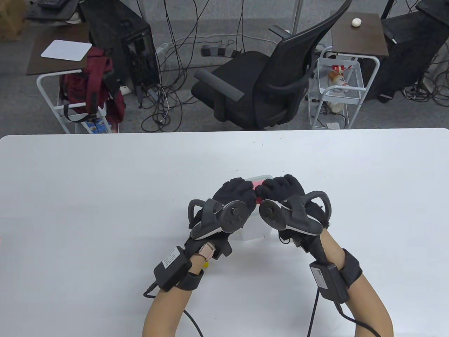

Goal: Squeeze liquid glue on card and attach to container

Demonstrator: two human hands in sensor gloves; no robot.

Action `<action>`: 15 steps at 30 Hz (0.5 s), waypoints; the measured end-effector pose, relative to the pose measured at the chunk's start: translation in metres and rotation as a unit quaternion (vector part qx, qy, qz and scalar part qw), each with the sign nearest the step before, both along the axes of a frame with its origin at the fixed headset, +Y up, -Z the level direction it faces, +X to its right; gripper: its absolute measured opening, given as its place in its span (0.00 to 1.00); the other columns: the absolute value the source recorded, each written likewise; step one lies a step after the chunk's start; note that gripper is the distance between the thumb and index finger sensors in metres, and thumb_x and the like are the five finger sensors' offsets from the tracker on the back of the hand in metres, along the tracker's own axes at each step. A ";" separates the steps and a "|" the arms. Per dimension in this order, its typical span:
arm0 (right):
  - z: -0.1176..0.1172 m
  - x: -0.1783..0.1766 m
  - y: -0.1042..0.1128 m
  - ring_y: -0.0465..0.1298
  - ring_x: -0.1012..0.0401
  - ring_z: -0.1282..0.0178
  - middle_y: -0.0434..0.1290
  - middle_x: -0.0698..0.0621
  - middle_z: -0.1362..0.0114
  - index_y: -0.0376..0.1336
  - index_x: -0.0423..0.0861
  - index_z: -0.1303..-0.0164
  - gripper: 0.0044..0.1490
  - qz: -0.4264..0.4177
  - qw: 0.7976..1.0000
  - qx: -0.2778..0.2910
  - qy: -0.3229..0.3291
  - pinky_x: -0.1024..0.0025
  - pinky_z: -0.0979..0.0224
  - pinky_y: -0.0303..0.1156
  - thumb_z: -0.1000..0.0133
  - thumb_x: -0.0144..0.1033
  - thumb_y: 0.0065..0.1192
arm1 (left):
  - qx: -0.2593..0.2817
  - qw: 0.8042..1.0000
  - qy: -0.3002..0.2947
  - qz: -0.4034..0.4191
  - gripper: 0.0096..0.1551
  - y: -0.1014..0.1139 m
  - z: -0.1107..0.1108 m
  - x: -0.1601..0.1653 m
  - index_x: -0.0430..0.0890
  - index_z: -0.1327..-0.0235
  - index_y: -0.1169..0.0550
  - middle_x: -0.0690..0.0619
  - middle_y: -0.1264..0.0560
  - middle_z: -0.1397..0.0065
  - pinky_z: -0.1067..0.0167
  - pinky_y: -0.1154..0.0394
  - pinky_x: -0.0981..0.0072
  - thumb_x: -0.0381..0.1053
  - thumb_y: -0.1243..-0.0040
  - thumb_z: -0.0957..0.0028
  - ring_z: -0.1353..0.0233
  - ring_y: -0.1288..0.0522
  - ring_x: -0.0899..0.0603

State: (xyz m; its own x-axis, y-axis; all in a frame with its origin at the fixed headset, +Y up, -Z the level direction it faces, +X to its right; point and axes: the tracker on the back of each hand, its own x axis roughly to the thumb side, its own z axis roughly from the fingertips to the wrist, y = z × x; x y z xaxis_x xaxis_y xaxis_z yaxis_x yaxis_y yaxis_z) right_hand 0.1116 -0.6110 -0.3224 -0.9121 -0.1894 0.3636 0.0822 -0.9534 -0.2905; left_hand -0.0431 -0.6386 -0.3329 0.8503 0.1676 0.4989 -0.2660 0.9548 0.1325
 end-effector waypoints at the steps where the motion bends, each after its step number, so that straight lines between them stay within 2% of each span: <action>1: 0.002 0.001 0.001 0.74 0.57 0.24 0.71 0.59 0.25 0.65 0.56 0.33 0.24 0.002 1.000 -0.002 0.004 0.54 0.14 0.64 0.41 0.34 0.56 | -0.001 1.000 -0.001 0.000 0.21 0.000 0.000 0.000 0.57 0.39 0.25 0.59 0.28 0.22 0.19 0.34 0.54 0.59 0.49 0.42 0.17 0.33 0.46; 8: 0.021 0.016 0.007 0.75 0.58 0.25 0.72 0.60 0.26 0.66 0.58 0.37 0.22 -0.005 0.999 -0.025 0.041 0.54 0.14 0.65 0.41 0.35 0.56 | -0.001 1.000 0.001 0.001 0.22 0.000 0.000 0.000 0.57 0.36 0.25 0.59 0.28 0.21 0.19 0.34 0.54 0.59 0.49 0.42 0.16 0.33 0.46; 12: 0.014 0.017 0.015 0.76 0.58 0.25 0.74 0.61 0.27 0.67 0.59 0.39 0.21 -0.012 0.998 -0.058 0.029 0.53 0.14 0.65 0.41 0.35 0.56 | -0.003 1.000 0.001 0.003 0.23 0.000 0.000 0.000 0.57 0.36 0.25 0.59 0.28 0.21 0.19 0.34 0.55 0.59 0.49 0.42 0.16 0.33 0.46; 15: 0.000 0.013 0.015 0.74 0.57 0.23 0.72 0.59 0.25 0.65 0.58 0.35 0.22 -0.043 0.999 -0.005 -0.012 0.53 0.14 0.64 0.40 0.35 0.55 | -0.003 1.000 0.000 0.003 0.23 0.000 0.000 0.000 0.57 0.36 0.25 0.59 0.28 0.21 0.19 0.34 0.55 0.59 0.49 0.42 0.16 0.33 0.46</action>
State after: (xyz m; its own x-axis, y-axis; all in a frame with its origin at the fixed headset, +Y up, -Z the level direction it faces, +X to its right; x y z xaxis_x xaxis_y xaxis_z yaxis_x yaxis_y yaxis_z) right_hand 0.1250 -0.5960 -0.3222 -0.9336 -0.1067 0.3422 0.0074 -0.9602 -0.2791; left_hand -0.0434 -0.6390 -0.3329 0.8497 0.1750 0.4974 -0.2707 0.9543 0.1267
